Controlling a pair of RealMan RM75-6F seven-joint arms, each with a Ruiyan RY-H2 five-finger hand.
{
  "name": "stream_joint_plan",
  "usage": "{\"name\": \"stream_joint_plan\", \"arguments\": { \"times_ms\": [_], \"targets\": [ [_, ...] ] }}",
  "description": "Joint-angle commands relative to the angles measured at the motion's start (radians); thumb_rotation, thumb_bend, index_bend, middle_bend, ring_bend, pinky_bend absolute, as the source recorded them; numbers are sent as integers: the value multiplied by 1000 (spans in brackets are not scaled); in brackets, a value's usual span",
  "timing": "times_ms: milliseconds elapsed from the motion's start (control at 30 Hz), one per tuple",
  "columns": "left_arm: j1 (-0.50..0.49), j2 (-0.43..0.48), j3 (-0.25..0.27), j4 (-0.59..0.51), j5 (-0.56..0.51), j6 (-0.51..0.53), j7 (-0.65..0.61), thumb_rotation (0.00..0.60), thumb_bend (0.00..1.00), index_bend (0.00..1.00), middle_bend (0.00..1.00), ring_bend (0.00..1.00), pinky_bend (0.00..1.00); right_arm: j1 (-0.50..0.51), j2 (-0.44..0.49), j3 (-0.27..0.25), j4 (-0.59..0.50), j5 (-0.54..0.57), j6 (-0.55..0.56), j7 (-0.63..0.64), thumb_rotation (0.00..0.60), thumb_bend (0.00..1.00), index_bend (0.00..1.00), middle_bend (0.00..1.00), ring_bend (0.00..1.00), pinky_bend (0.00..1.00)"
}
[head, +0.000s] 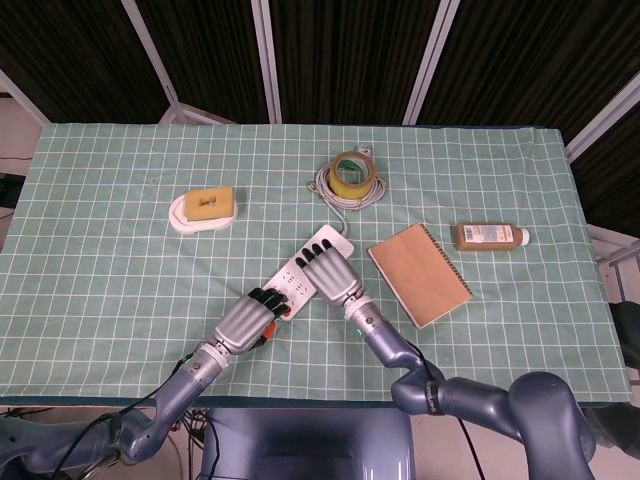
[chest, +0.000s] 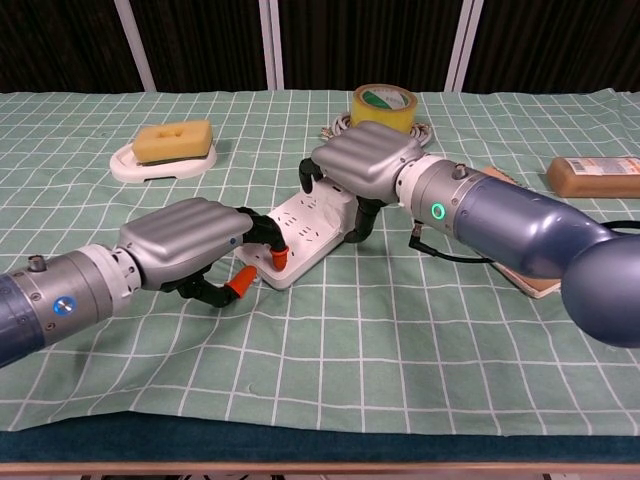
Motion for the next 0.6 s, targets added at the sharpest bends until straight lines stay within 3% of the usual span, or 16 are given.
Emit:
{"name": "stream_joint_plan", "arguments": {
  "times_ms": [33, 600],
  "targets": [
    [0, -1, 1, 3, 1, 0, -4, 600, 604, 362, 300, 187, 293, 4, -9, -2, 16, 0, -2, 9, 600, 265, 325, 307, 293, 290],
    [-3, -5, 4, 16, 5, 1, -23, 600, 604, 362, 300, 187, 293, 19, -47, -11, 81, -16, 0, 45, 600, 444, 404, 359, 332, 333]
  ]
}}
